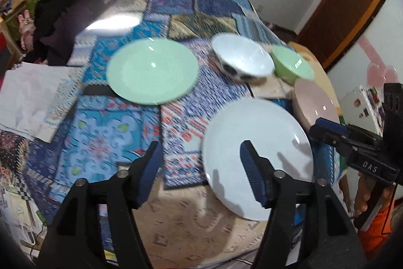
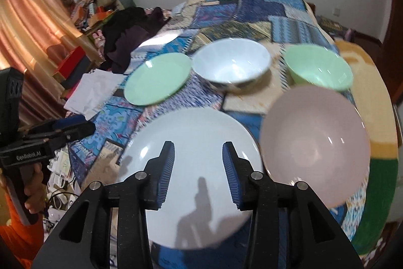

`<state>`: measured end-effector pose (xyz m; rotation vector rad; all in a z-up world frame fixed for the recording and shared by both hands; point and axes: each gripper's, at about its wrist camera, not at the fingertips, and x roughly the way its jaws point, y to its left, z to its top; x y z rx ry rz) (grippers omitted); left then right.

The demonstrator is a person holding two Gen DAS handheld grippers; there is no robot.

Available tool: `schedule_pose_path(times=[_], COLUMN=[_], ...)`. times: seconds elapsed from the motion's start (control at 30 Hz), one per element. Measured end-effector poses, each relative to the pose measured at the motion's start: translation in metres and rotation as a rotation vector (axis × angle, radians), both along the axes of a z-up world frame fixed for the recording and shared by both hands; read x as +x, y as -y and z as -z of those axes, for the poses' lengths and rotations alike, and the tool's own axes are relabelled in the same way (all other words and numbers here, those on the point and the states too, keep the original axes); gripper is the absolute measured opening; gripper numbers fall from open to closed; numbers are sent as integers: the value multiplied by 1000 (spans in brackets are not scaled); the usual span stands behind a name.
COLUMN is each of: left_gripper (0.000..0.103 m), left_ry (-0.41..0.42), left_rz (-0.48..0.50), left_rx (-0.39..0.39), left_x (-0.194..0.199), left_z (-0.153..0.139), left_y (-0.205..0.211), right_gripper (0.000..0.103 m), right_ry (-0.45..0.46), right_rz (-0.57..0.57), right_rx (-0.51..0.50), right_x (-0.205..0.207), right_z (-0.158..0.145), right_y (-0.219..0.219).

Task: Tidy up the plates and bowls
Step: 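Open the left tool to release the white plate, then grasp the rim of the mint green plate with the left tool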

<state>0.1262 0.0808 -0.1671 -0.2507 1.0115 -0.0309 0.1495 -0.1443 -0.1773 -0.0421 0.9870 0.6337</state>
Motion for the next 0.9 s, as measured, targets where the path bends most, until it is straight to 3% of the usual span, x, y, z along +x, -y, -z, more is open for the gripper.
schedule_pose_path(times=[0.1, 0.33, 0.63, 0.77, 0.9], left_gripper=[72, 78, 78, 62, 44], left_ry=[31, 33, -57, -90, -134], left_rz=[-37, -131, -185, -178, -147], left_rx=[30, 46, 29, 48, 37], left_x=[2, 17, 63, 87, 110], left_z=[-8, -5, 41, 63, 84], left_y=[-15, -67, -123, -135, -140], right_gripper=[47, 48, 48, 48, 38], right_ry=[18, 12, -10, -45, -95], right_rz=[-17, -71, -114, -108, -103], right_rx=[-3, -34, -94, -118, -129], right_x=[5, 28, 57, 73, 85], right_z=[-2, 8, 33, 48, 63], right_y=[-18, -61, -111, -122, -129])
